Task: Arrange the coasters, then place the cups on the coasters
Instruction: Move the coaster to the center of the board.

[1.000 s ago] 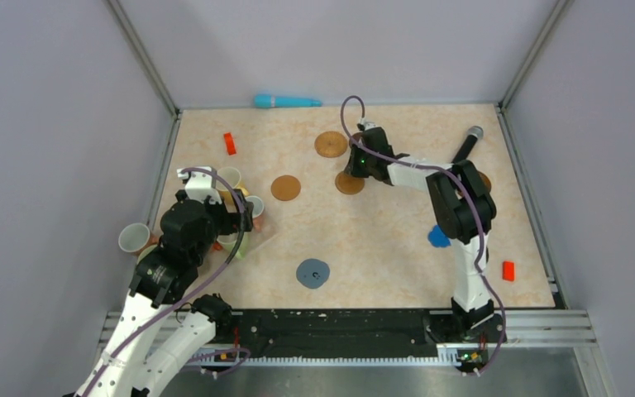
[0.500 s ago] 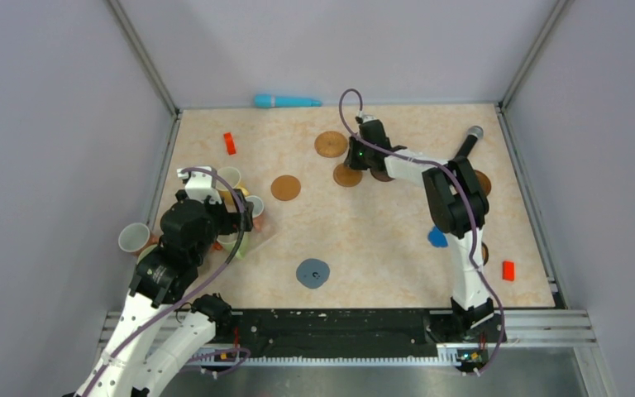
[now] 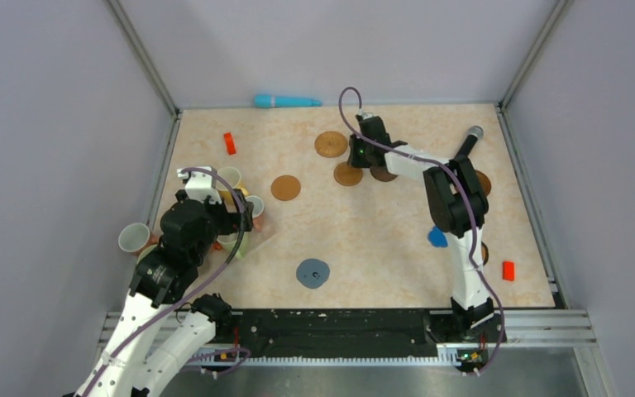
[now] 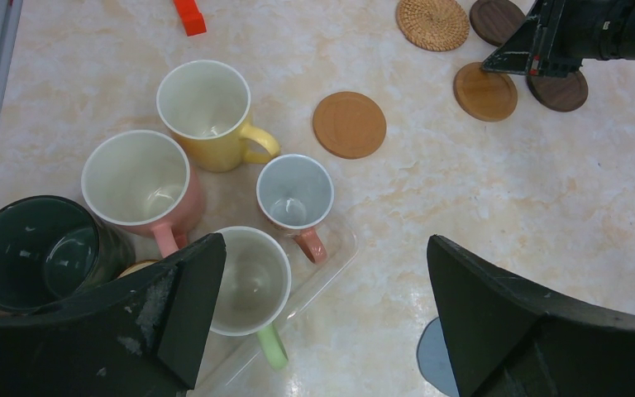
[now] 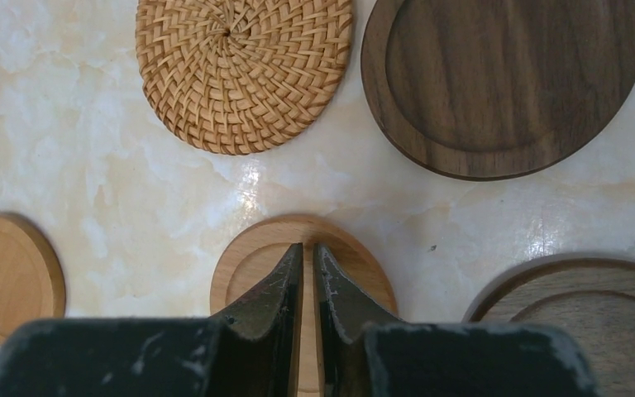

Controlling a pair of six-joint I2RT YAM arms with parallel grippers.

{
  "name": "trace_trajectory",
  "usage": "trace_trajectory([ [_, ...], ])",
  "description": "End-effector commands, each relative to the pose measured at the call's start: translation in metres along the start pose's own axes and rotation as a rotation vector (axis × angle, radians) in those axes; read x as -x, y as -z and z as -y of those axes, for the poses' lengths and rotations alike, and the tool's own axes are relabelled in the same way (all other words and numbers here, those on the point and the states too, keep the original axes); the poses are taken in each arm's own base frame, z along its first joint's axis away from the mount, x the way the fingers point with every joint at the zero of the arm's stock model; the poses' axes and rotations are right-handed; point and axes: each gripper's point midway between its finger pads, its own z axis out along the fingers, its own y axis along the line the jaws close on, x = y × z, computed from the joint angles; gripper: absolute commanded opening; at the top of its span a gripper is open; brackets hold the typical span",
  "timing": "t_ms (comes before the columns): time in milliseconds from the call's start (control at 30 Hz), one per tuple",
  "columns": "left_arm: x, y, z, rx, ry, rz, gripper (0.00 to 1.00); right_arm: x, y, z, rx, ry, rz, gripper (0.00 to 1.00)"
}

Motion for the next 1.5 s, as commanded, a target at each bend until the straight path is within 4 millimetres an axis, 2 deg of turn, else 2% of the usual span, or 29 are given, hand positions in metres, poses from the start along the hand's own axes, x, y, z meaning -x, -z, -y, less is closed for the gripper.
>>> trace_trajectory([
  [0, 0.009, -0.001, 0.002, -0.008, 0.018, 0.043, 0.97, 0.026, 0.009, -0.01, 0.039, 0.008, 0.036, 0.09],
  [133, 0.009, -0.001, 0.002, -0.008, 0.018, 0.043, 0.97, 0.039, 0.024, -0.032, 0.102, -0.004, 0.064, 0.09],
  [267, 0.009, 0.0, 0.002, -0.007, 0.019, 0.043, 0.97, 0.039, 0.035, -0.06, 0.179, -0.029, 0.065, 0.09],
  [600, 0.009, 0.0, 0.003, -0.011, 0.019, 0.045, 0.97, 0.01, 0.042, -0.13, 0.355, -0.108, 0.043, 0.09],
  [967, 0.01, 0.0, 0.003, -0.014, 0.02, 0.045, 0.97, -0.033, 0.023, -0.185, 0.436, -0.1, -0.041, 0.08],
  [1067, 0.009, 0.0, 0.004, -0.016, 0.02, 0.044, 0.97, -0.041, 0.017, -0.197, 0.446, -0.1, -0.058, 0.08],
  [1267, 0.01, 0.0, 0.004, -0.017, 0.021, 0.047, 0.97, -0.056, 0.0, -0.203, 0.445, -0.125, -0.082, 0.07],
  [1467, 0.01, 0.0, 0.004, -0.018, 0.021, 0.046, 0.97, -0.071, -0.013, -0.197, 0.405, -0.114, -0.114, 0.07],
])
